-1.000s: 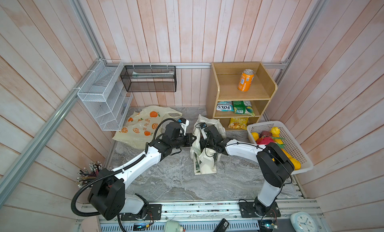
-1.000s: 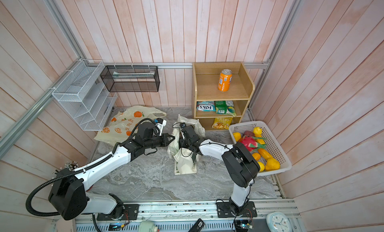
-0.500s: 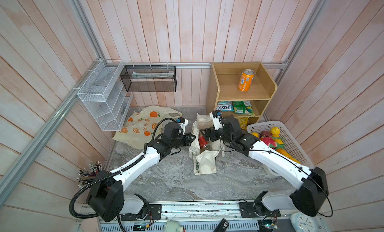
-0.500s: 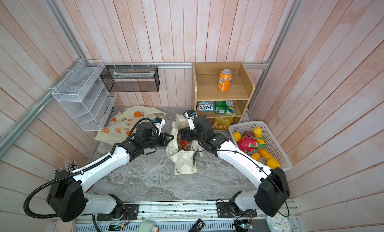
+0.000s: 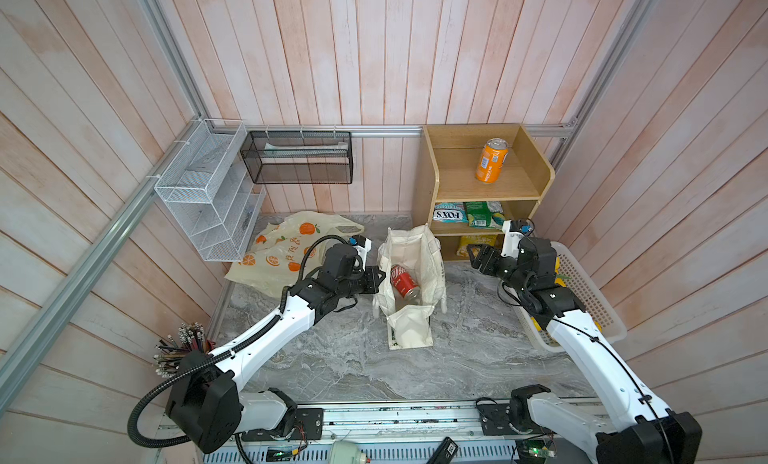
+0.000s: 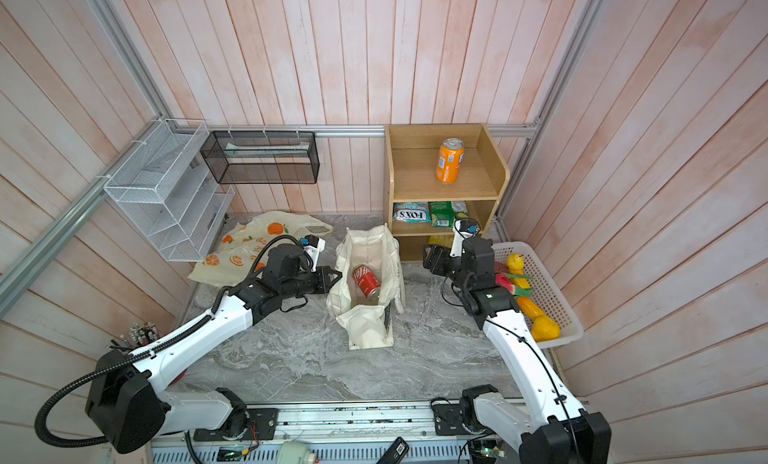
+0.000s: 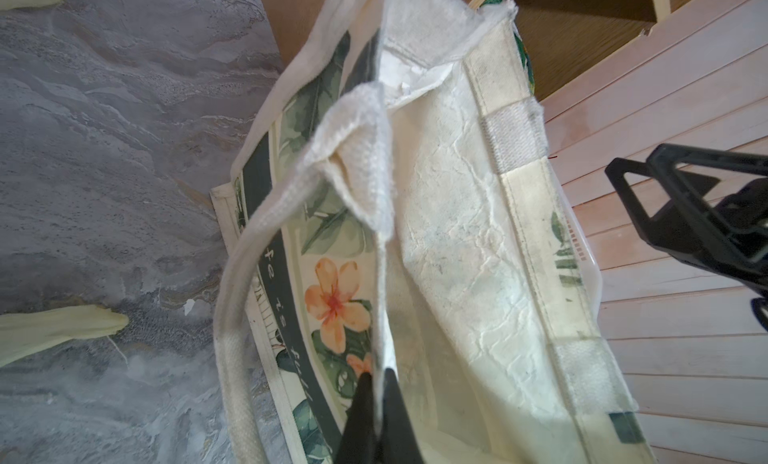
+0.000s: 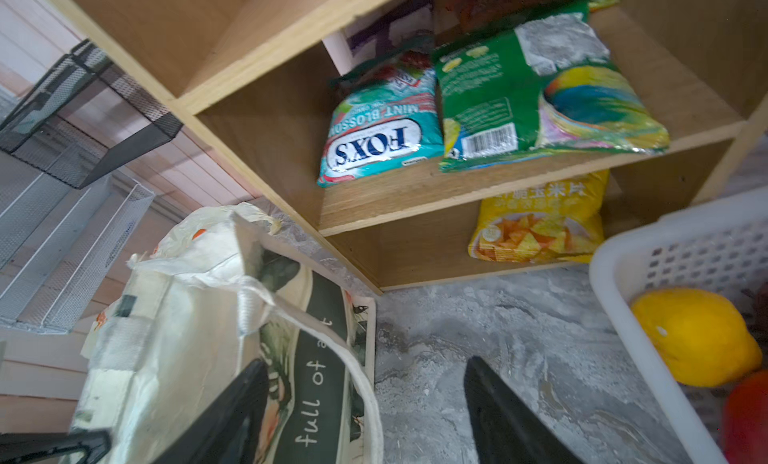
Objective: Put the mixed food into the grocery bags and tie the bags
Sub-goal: 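Release the can and move the right gripper to the green chip bag on the shelf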
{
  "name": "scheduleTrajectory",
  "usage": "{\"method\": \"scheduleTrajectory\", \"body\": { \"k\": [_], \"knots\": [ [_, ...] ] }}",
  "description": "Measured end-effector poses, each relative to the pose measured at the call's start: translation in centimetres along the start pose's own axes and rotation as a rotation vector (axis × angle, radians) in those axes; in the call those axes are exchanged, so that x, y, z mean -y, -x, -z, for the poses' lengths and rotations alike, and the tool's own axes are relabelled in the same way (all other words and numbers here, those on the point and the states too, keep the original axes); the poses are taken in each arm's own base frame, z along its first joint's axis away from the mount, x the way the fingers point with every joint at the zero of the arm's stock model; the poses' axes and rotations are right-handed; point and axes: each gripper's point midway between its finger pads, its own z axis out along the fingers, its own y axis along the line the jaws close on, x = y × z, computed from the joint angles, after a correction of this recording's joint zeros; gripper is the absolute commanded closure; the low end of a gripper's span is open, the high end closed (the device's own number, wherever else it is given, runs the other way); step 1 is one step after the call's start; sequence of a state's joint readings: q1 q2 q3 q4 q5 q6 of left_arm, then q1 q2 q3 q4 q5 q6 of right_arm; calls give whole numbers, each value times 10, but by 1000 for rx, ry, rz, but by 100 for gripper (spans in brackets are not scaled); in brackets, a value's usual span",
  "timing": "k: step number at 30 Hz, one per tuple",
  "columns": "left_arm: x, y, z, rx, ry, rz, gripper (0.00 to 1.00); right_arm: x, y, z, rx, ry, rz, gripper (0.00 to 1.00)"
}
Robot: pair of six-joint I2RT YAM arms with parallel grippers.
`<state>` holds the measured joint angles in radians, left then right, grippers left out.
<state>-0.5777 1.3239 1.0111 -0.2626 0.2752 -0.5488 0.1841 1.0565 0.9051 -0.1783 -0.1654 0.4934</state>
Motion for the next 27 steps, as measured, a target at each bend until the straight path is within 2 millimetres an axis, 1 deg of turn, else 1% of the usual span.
{"method": "scheduleTrajectory", "body": {
  "k": [3,7,10,13,18,27],
  "knots": [
    [0,1,4,-6,14,-7,100,15,7,-1,25,0,-84,40],
    [0,5,11,-5,34,-18,100,31,18,-6,62,7,-190,41],
    [-1,5,17,-6,41,-21,100,37,24,-15,77,19,-250,40],
    [-2,5,19,-8,46,-22,100,43,28,-26,87,29,-302,35],
    [-3,5,19,-9,46,-28,100,52,28,-46,81,49,-378,32],
    [-9,8,23,-10,62,-27,100,59,18,-78,32,92,-459,32]
  ]
}}
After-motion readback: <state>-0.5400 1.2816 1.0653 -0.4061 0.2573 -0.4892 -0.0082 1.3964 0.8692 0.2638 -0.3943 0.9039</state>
